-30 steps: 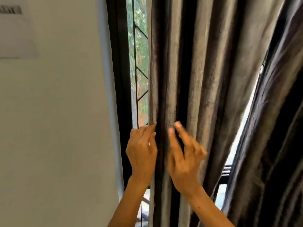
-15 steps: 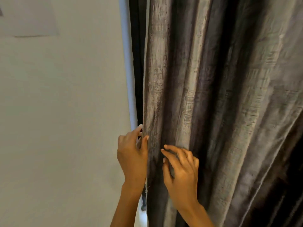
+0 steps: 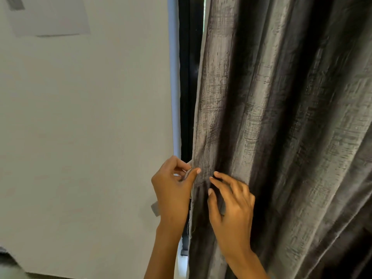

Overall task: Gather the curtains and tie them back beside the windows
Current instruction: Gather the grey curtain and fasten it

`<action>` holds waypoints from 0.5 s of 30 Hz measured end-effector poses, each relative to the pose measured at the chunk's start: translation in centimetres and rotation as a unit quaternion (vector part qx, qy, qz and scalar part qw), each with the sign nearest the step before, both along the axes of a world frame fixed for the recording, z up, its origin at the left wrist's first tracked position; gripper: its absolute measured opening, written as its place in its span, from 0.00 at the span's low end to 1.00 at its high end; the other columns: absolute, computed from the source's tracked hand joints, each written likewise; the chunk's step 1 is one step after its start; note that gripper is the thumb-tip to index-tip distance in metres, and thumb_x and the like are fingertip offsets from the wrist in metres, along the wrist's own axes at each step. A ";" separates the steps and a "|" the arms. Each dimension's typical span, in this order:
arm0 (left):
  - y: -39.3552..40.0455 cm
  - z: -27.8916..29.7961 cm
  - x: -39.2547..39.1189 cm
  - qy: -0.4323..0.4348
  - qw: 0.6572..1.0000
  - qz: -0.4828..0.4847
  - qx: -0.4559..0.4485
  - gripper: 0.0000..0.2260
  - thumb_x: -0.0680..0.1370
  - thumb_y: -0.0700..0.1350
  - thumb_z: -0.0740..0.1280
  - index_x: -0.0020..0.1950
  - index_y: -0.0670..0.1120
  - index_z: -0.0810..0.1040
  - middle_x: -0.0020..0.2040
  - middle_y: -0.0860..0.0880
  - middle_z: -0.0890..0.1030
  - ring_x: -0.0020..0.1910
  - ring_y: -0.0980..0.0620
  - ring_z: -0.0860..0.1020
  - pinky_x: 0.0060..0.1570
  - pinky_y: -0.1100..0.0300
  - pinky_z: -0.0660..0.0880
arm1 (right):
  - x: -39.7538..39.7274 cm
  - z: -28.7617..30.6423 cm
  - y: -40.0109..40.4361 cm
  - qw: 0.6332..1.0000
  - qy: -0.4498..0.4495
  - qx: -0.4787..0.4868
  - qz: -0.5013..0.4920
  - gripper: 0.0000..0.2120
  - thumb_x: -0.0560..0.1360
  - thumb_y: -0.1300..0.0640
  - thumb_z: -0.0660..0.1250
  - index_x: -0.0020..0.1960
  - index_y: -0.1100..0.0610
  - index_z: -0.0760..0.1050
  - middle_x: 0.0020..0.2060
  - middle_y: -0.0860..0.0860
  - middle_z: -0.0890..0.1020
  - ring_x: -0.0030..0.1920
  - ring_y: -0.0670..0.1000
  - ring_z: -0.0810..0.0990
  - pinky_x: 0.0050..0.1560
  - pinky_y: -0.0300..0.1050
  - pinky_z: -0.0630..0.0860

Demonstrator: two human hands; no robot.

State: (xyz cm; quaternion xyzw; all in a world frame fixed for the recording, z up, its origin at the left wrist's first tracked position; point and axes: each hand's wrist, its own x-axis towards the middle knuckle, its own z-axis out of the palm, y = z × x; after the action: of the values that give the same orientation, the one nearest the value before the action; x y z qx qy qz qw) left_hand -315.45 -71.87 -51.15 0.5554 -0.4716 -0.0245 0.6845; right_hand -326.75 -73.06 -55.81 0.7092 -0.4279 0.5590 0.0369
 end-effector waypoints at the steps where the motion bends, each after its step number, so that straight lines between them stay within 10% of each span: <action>1: 0.0 0.1 0.0 0.010 1.000 -0.004 0.000 0.09 0.68 0.41 0.77 0.40 0.48 0.77 0.35 0.56 0.78 0.37 0.59 0.78 0.37 0.69 0.76 | 0.1 0.0 -0.1 1.000 -0.002 0.002 0.000 0.14 0.75 0.53 0.61 0.56 0.54 0.80 0.57 0.48 0.80 0.59 0.47 0.73 0.57 0.38 0.63; 10: -0.6 0.0 -0.7 -0.001 1.000 -0.022 -0.001 0.03 0.72 0.40 0.74 0.41 0.46 0.81 0.34 0.56 0.80 0.35 0.61 0.78 0.37 0.75 0.71 | -0.4 0.5 -1.8 0.999 -0.041 0.034 -0.002 0.15 0.77 0.52 0.61 0.60 0.54 0.77 0.61 0.47 0.77 0.62 0.46 0.70 0.61 0.29 0.55; 15: -1.2 -0.2 -0.8 -0.010 1.000 -0.015 -0.001 0.04 0.73 0.39 0.72 0.39 0.45 0.79 0.34 0.57 0.78 0.37 0.62 0.78 0.37 0.75 0.71 | -0.9 0.9 -2.8 0.991 -0.092 0.089 -0.030 0.29 0.78 0.47 0.63 0.75 0.55 0.60 0.75 0.54 0.61 0.72 0.53 0.60 0.69 0.52 0.61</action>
State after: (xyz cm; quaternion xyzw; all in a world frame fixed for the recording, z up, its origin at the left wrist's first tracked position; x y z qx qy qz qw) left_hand -316.28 -73.10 -51.35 0.5474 -0.4865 -0.0288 0.6803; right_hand -327.69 -75.86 -54.93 0.6419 -0.4985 0.5806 -0.0491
